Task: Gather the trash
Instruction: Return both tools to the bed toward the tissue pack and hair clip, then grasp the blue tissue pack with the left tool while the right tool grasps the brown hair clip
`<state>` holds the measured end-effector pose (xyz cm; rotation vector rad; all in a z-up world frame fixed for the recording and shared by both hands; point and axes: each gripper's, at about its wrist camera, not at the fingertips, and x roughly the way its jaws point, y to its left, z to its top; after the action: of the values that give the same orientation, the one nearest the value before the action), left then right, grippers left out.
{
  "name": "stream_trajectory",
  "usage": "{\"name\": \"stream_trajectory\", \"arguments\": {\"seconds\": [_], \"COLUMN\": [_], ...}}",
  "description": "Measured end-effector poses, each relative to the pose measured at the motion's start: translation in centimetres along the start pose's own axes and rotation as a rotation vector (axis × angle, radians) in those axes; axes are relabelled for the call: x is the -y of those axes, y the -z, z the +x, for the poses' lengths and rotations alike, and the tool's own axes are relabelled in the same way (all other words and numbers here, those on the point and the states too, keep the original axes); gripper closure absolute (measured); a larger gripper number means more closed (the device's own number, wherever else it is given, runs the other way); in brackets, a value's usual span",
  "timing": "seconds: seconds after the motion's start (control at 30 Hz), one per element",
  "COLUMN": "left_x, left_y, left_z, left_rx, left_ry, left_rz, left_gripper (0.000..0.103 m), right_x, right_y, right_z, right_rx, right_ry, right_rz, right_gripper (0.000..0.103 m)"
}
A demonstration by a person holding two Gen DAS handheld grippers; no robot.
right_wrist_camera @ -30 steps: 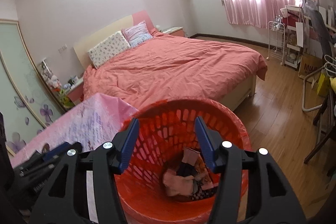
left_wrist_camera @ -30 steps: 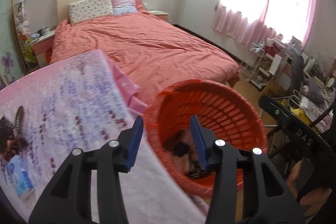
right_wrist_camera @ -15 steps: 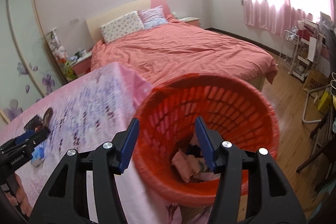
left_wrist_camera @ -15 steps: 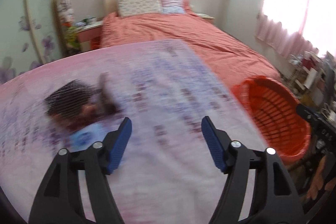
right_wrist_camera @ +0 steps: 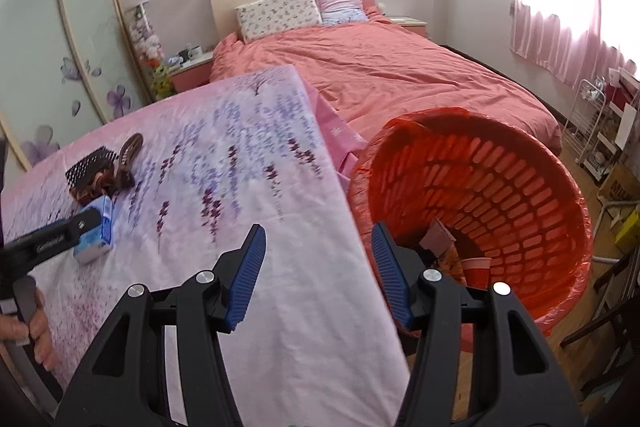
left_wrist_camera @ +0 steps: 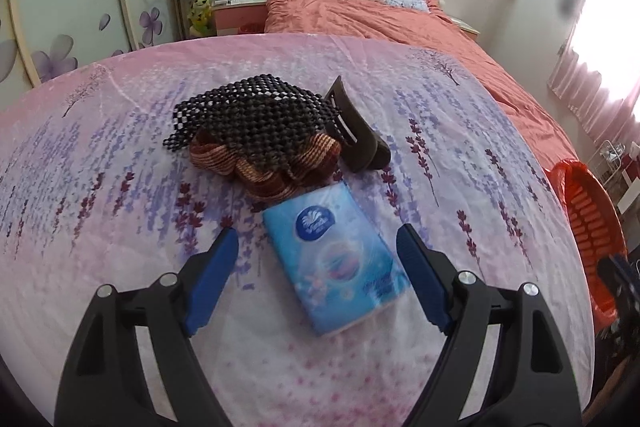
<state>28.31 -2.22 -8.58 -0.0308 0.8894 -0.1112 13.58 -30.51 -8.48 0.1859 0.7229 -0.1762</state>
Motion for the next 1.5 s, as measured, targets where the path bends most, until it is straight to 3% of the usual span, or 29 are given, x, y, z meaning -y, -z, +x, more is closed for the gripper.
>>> {"name": "stream_trajectory", "arguments": {"seconds": [0.07, 0.13, 0.17, 0.27, 0.57, 0.63, 0.87, 1.2, 1.33, 1.4, 1.5], "left_x": [0.1, 0.1, -0.4, -1.4, -10.1, -11.6, -12.0, -11.9, -11.8, -11.6, -11.5], "left_y": [-0.3, -0.3, -0.1, 0.3, 1.4, 1.4, 1.8, 1.6, 1.5, 1.5, 1.5], "left_z": [0.6, 1.3, 1.4, 0.7, -1.3, -1.3, -1.4, -1.0, -0.9, -0.8, -0.6], "left_rx": [-0.001, -0.022, -0.028, -0.027, -0.017, -0.014, -0.008, -0.01, -0.012, -0.016, -0.019], "left_ry": [-0.032, -0.041, -0.007, -0.009, -0.103, -0.085, -0.08, -0.077, -0.083, -0.093, -0.099], "left_rz": [0.004, 0.005, -0.007, -0.009, -0.052, -0.075, -0.067, -0.07, -0.065, -0.056, -0.051], "left_gripper": [0.024, 0.039, 0.041, 0.044, 0.043, 0.043, 0.042, 0.042, 0.041, 0.041, 0.04], "right_x": [-0.4, -1.0, -1.2, -2.2, -6.7, -7.8, -12.2, -18.7, -20.2, -20.3, -19.0], "right_y": [0.0, 0.0, 0.1, 0.1, 0.5, 0.6, -0.2, -5.2, -5.4, -5.2, -4.5], "right_z": [0.0, 0.1, 0.2, 0.5, 2.3, 2.6, 4.6, 8.8, 10.3, 11.0, 10.1], "right_rx": [-0.005, -0.009, -0.01, -0.017, -0.056, -0.064, -0.09, -0.091, -0.106, -0.126, -0.116], "right_ry": [-0.001, -0.002, -0.003, -0.014, -0.083, -0.101, -0.167, -0.249, -0.212, -0.203, -0.216], "right_rz": [-0.007, -0.015, -0.019, -0.035, -0.088, -0.099, -0.137, -0.113, -0.172, -0.197, -0.2], "right_gripper": [0.047, 0.047, 0.047, 0.047, 0.047, 0.047, 0.048, 0.051, 0.064, 0.082, 0.086]}}
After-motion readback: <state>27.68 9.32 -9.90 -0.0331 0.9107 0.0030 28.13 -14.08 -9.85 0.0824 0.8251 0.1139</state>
